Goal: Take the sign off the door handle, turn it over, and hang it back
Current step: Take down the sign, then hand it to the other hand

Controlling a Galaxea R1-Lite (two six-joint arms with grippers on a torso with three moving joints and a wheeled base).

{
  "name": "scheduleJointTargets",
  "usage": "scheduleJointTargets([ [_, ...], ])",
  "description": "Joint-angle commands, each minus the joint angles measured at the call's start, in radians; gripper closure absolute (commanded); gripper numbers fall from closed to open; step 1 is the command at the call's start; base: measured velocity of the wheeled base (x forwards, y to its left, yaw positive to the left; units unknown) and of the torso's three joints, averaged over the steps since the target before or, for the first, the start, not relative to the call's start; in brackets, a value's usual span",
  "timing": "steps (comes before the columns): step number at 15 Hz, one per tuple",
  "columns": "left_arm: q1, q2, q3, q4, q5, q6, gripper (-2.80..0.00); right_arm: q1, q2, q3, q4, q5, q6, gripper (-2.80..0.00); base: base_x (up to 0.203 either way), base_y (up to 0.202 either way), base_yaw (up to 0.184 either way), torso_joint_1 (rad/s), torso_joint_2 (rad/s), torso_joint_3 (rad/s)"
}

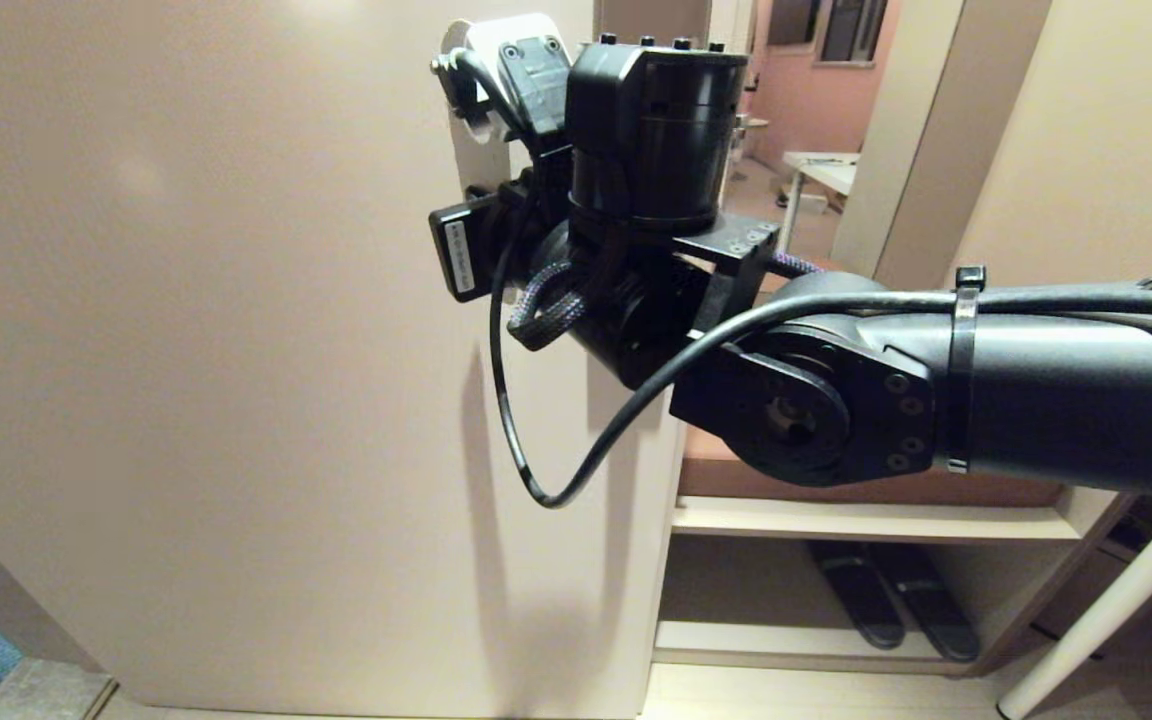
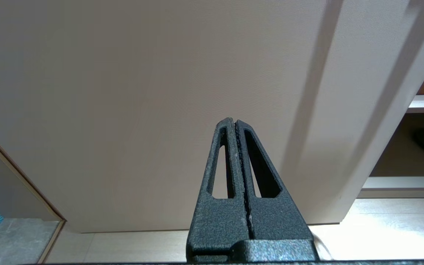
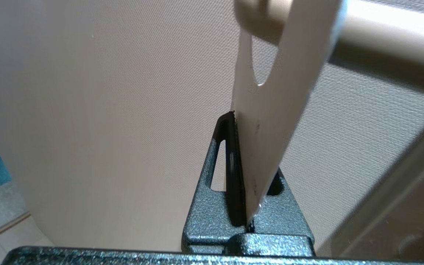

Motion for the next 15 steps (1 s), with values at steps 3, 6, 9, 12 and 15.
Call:
scheduleJointTargets([
  [3, 0.0, 0.0, 0.0, 0.0, -0.001, 0.0, 0.0, 0.002, 0.01, -0.001, -0.003, -0.001, 0.003, 0.0, 0.0, 0.0, 0.0, 0.0, 0.0, 0.0],
  [6, 0.0, 0.0, 0.0, 0.0, -0.001, 0.0, 0.0, 0.019, -0.003, 0.016, -0.002, 0.001, 0.006, 0.0, 0.0, 0.0, 0.0, 0.0, 0.0, 0.0],
  [9, 0.0, 0.0, 0.0, 0.0, -0.001, 0.0, 0.0, 0.027, -0.03, 0.047, -0.001, 0.003, 0.001, 0.0, 0.0, 0.0, 0.0, 0.0, 0.0, 0.0],
  [12, 0.0, 0.0, 0.0, 0.0, -0.001, 0.0, 0.0, 0.029, -0.079, 0.093, 0.0, 0.004, -0.003, 0.0, 0.0, 0.0, 0.0, 0.0, 0.0, 0.0],
  [15, 0.0, 0.0, 0.0, -0.001, 0.0, 0.0, 0.0, 0.028, -0.152, 0.169, 0.0, 0.004, -0.03, 0.0, 0.0, 0.0, 0.0, 0.0, 0.0, 0.0],
])
